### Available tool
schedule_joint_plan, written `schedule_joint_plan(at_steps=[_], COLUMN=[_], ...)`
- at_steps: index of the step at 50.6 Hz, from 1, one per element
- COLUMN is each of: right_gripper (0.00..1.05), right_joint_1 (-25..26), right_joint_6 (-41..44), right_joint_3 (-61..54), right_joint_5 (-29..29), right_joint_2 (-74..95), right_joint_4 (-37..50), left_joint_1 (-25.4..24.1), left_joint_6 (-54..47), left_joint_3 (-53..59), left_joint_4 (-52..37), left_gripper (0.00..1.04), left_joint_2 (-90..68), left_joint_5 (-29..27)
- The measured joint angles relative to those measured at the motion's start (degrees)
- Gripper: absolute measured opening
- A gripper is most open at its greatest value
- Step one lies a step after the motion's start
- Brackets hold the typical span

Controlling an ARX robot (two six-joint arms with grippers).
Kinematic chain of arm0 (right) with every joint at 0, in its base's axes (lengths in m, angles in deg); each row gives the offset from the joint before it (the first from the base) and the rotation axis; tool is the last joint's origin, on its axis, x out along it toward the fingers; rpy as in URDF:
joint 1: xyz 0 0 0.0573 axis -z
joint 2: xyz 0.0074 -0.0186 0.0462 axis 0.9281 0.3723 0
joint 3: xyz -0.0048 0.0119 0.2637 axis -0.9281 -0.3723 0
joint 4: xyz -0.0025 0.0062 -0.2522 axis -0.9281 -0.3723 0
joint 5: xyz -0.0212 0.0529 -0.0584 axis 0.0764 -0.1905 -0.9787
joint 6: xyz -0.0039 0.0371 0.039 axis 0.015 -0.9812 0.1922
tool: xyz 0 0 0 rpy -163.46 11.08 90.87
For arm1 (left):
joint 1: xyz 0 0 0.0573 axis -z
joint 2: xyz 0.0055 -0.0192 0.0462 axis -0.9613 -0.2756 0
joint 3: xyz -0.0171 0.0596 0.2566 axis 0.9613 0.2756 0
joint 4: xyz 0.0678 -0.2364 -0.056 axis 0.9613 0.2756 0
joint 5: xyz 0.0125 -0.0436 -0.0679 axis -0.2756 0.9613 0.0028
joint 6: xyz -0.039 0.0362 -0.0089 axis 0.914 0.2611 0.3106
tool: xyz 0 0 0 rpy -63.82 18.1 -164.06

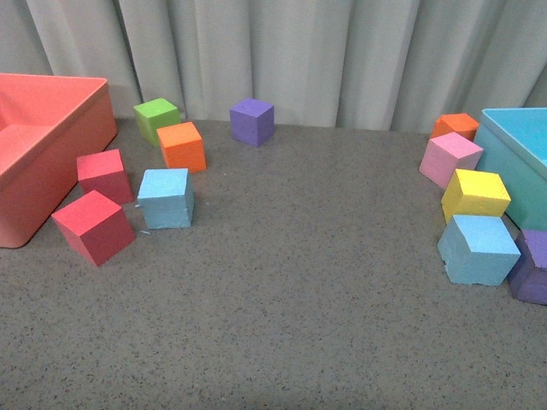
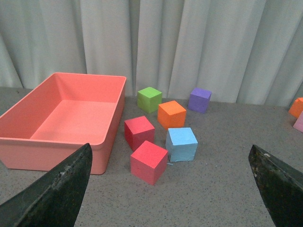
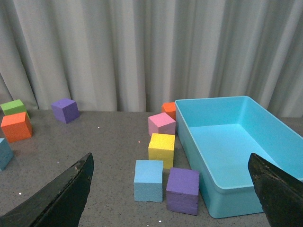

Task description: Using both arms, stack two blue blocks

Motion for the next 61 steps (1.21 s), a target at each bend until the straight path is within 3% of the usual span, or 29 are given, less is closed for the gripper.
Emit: schedule_joint_plan(at_steps=[61], right_gripper=[0.95], right_joint_1=[0.0], right_joint_6=[0.0], right_joint_3=[0.0], right_joint_5=[0.0], right_joint_2=[0.0], right_joint_4=[0.0], left_joint_1=[0.0], left_joint_6=[0.0], left_joint_3=[0.0], left_joint_4=[0.0], left_gripper=[0.98], left_joint_2=[0.0], left_joint_5=[0.0])
